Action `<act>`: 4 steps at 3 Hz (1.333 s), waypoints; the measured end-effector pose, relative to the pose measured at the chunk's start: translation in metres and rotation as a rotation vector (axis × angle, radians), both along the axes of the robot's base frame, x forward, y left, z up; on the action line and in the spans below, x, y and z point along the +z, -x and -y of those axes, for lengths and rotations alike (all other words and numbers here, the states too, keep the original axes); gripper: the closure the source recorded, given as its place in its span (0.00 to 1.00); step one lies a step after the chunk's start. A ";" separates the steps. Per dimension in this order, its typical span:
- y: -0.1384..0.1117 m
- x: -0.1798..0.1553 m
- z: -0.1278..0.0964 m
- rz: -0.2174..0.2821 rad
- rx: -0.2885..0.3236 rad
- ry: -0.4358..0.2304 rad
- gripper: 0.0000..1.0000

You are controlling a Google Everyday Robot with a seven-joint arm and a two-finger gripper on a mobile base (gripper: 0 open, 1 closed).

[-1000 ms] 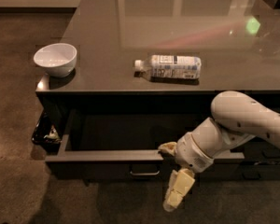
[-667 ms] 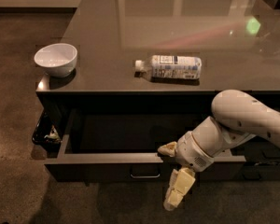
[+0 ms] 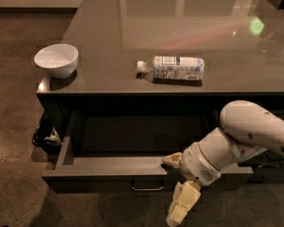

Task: Open top drawer

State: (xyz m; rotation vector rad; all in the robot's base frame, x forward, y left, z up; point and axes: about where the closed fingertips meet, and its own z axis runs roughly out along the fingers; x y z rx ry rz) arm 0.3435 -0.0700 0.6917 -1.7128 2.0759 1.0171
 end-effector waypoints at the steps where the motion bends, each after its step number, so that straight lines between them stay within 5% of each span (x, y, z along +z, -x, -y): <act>1: 0.005 -0.001 -0.003 -0.021 0.009 -0.006 0.00; 4: 0.082 0.014 0.001 -0.107 -0.095 -0.061 0.00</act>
Offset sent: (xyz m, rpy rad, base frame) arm -0.1103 0.0022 -0.0150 0.0783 0.2299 -0.0653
